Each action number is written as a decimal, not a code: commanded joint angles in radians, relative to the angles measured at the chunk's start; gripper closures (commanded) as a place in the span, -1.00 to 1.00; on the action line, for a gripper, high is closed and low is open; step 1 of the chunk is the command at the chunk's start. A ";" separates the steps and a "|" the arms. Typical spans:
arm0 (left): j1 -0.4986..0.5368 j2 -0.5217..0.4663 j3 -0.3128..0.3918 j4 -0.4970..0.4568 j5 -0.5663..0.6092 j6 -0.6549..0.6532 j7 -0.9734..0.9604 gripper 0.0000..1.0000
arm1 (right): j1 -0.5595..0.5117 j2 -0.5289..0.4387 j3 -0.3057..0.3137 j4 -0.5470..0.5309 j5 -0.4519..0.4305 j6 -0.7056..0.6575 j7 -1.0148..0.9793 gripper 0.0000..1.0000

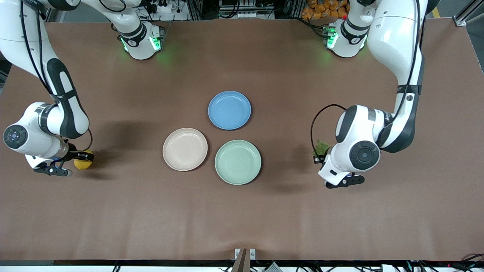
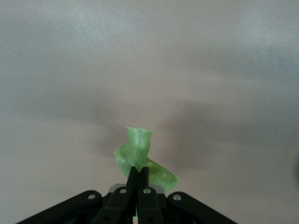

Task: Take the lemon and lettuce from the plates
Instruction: 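Lower the lemon to the table and open the right gripper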

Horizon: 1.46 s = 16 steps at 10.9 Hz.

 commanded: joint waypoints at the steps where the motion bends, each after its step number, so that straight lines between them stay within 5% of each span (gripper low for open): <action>1: 0.019 -0.003 -0.007 -0.022 0.061 -0.012 0.049 1.00 | -0.019 -0.051 0.016 -0.024 -0.010 -0.040 -0.004 -1.00; 6: 0.062 0.001 -0.007 -0.048 0.118 -0.015 0.112 1.00 | -0.012 -0.227 0.068 -0.047 -0.010 -0.214 -0.005 -1.00; 10: 0.085 0.015 -0.007 -0.045 0.129 -0.013 0.149 1.00 | -0.010 -0.402 0.070 -0.182 -0.010 -0.210 -0.022 -1.00; 11: 0.085 0.015 -0.006 -0.046 0.129 -0.013 0.151 0.55 | -0.009 -0.431 0.070 -0.212 -0.010 -0.210 -0.022 -1.00; 12: 0.087 0.015 -0.006 -0.046 0.153 -0.013 0.187 -0.98 | -0.009 -0.457 0.070 -0.251 -0.010 -0.207 -0.024 -1.00; 16: 0.113 0.006 -0.006 -0.043 0.202 -0.015 0.276 -1.00 | -0.013 -0.571 0.068 -0.341 -0.010 -0.196 -0.025 -1.00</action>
